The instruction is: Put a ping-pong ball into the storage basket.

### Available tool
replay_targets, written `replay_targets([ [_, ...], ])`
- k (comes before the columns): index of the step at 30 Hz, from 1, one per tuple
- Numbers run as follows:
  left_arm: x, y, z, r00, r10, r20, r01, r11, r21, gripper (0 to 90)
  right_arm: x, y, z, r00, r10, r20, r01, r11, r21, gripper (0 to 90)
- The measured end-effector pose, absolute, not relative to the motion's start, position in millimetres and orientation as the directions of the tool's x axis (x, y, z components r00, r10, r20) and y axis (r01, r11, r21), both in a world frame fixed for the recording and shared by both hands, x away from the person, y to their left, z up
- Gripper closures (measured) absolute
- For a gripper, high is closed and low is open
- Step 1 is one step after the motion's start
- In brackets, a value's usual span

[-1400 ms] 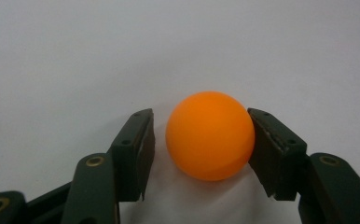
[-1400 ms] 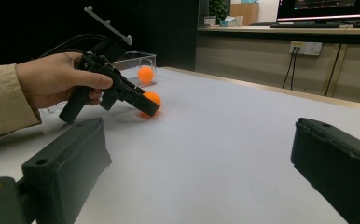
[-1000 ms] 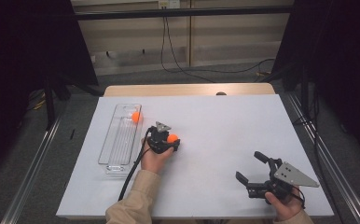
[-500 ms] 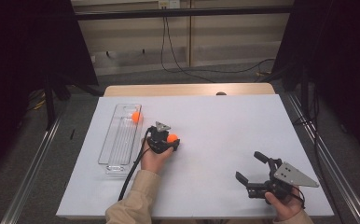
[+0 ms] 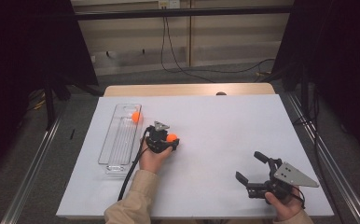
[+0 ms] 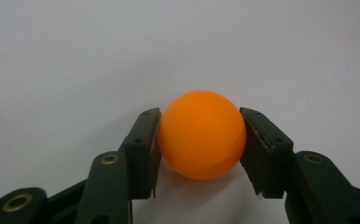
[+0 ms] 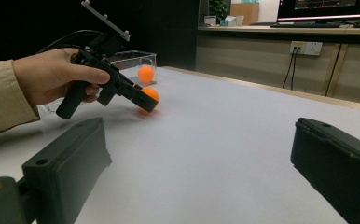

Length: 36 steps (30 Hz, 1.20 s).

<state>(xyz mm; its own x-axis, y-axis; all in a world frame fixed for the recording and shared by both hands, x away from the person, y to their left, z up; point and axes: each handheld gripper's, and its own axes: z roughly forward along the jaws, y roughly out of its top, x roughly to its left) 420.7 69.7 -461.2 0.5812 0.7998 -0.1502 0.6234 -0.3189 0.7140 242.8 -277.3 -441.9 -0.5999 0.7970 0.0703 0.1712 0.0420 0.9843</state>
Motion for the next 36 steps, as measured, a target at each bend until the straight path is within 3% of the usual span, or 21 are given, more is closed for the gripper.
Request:
replay_targets([
  [36, 416.4, 82.0, -442.5, 0.584, 0.791, -0.185, 0.634, -0.302, 0.712, 50.8, 242.8, -277.0, -441.8, -0.602, 0.796, 0.069, 0.171, 0.043, 0.984, 3.0],
])
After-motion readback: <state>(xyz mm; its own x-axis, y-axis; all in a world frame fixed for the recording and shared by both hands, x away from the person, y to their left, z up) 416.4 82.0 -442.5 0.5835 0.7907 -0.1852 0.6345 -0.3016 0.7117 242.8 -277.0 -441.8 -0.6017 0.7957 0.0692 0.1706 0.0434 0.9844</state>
